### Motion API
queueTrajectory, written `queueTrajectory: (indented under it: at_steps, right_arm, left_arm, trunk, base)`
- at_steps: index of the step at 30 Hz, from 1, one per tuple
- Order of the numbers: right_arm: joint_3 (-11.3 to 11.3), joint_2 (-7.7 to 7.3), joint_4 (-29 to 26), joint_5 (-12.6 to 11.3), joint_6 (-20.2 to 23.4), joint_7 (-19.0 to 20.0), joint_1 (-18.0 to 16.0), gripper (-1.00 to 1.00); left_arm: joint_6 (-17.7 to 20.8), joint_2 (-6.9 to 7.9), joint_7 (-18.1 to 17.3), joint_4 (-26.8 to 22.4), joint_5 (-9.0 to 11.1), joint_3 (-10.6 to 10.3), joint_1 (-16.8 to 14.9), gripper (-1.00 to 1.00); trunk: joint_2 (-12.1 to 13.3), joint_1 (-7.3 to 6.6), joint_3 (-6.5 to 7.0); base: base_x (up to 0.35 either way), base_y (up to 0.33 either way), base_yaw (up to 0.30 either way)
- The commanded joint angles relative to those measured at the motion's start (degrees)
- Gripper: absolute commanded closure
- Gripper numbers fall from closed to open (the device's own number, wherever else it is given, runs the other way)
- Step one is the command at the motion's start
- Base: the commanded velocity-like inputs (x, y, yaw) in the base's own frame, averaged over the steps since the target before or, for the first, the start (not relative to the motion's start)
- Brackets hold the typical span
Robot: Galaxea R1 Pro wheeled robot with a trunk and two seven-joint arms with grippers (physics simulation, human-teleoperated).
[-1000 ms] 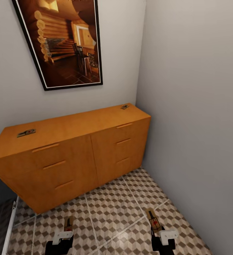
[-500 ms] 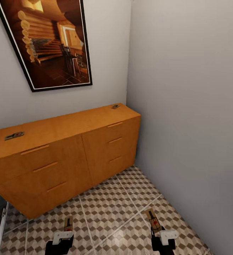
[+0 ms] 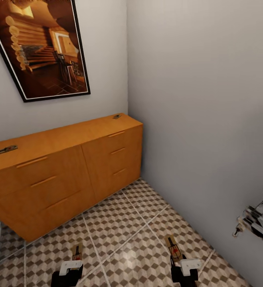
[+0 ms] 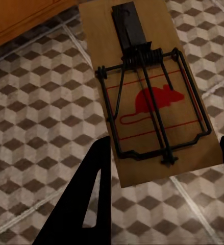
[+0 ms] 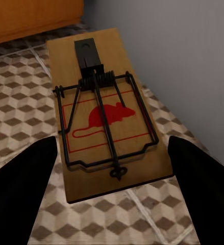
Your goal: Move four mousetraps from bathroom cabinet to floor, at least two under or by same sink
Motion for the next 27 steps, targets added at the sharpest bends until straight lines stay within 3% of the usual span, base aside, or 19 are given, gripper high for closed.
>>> queueTrajectory:
  at_steps: [1, 14, 27]
  right_arm:
    - [0.3, -0.03, 0.1, 0.2, -0.1, -0.5, -0.1, 1.0]
    - [0.3, -0.11, 0.1, 0.2, -0.1, -0.5, -0.1, 1.0]
    - [0.3, -0.11, 0.1, 0.2, -0.1, -0.5, -0.1, 1.0]
  left_arm:
    - [-0.2, -0.03, -0.1, 0.2, 0.3, -0.4, 0.0, 1.0]
    - [-0.2, -0.04, -0.1, 0.2, 0.3, -0.4, 0.0, 1.0]
    - [-0.2, -0.02, -0.1, 0.2, 0.3, -0.4, 0.0, 1.0]
  trunk:
    - [0.0, -0.04, -0.04]
    - [0.0, -0.04, -0.04]
    - [0.0, -0.04, -0.04]
  base:
    - [-0.334, 0.0, -0.157]
    - [-0.313, 0.0, -0.165]
    - [-0.031, 0.0, -0.274]
